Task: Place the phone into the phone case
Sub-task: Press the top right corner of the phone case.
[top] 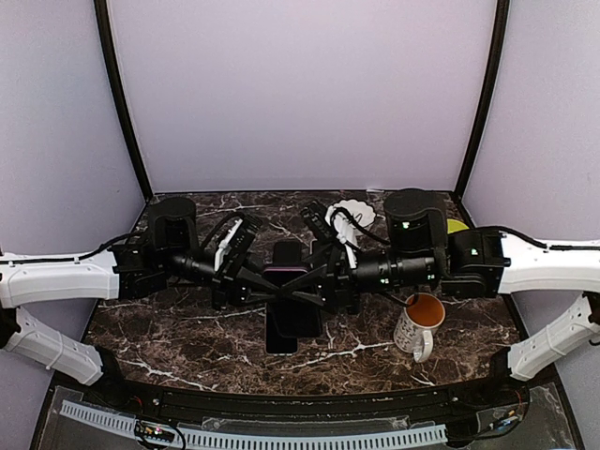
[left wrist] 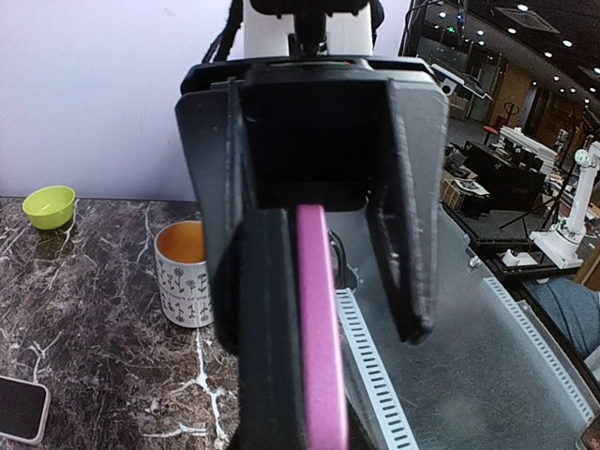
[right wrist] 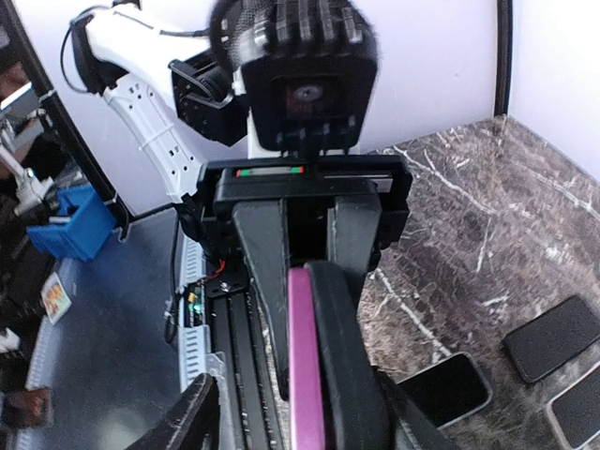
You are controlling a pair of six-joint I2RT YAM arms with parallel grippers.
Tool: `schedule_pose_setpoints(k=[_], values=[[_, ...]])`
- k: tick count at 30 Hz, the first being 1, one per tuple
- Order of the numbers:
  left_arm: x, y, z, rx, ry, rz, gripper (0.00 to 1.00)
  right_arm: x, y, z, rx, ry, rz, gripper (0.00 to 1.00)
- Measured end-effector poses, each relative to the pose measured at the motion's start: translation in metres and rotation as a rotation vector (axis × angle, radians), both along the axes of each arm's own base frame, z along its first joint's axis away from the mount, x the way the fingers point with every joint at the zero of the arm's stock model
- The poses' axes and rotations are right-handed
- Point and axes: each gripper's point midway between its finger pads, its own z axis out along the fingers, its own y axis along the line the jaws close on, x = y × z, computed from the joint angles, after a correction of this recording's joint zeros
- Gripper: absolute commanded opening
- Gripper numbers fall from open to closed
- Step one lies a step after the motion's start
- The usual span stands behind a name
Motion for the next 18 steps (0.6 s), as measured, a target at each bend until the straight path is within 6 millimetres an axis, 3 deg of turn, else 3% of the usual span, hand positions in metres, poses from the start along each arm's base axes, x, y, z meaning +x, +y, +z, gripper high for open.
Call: schedule_pose_setpoints(k=[3,11,15,18], values=[[-0.004,0.001,-0.002,0.007,-0.020,-0.010,0.00,0.000,0.003,0.001,0.001,-0.006,0.010,0.00],[-0.007,0.002,-0.001,0.008,-0.036,-0.014,0.00,-0.002,0.003,0.002,0.006,-0.019,0.030,0.00],[-0.007,0.001,0.001,0.002,-0.035,-0.010,0.33,-0.002,0.002,0.006,0.014,-0.022,0.033,0.00],[-0.006,0.000,0.005,-0.013,-0.036,-0.007,0.39,-0.006,-0.003,0.015,0.035,-0.032,0.041,0.00]])
